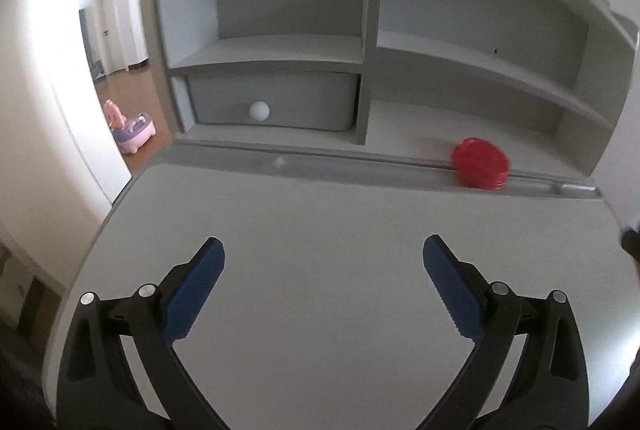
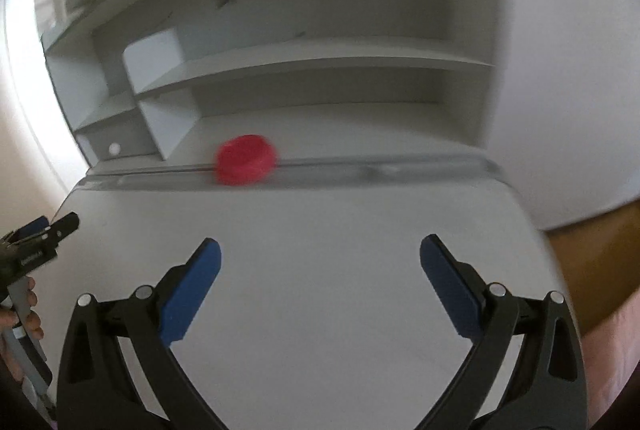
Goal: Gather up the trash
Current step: 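Move both tools back to the desk toward the red lid and white cap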
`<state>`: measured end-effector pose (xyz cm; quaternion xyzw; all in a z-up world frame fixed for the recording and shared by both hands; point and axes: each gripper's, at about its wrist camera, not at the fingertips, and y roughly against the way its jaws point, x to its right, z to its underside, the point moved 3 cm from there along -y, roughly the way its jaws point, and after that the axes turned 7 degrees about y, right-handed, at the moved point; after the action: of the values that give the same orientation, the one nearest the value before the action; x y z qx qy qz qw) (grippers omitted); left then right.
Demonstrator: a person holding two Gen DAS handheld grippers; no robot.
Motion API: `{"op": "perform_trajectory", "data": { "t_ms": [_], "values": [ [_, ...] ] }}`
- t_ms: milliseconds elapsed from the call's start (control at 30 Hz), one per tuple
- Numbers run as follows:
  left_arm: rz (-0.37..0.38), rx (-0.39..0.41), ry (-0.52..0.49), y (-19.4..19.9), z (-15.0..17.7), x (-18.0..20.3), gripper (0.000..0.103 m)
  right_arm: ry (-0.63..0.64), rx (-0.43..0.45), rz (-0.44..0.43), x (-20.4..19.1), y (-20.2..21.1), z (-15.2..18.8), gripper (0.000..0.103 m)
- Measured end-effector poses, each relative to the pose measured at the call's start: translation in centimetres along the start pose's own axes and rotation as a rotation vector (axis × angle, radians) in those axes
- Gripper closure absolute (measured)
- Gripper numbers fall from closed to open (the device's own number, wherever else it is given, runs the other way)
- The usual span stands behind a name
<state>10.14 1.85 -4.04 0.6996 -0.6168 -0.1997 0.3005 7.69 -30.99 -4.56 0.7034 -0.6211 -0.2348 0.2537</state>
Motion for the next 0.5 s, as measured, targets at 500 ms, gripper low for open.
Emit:
{"op": "perform_trajectory", "data": {
  "t_ms": [500],
  "values": [
    [0.058,-0.093,-0.118,-9.5,-3.4,1.6,0.006,0.098,-0.201,0.007,-7.7,-19.6,-8.6,0.018]
  ]
}}
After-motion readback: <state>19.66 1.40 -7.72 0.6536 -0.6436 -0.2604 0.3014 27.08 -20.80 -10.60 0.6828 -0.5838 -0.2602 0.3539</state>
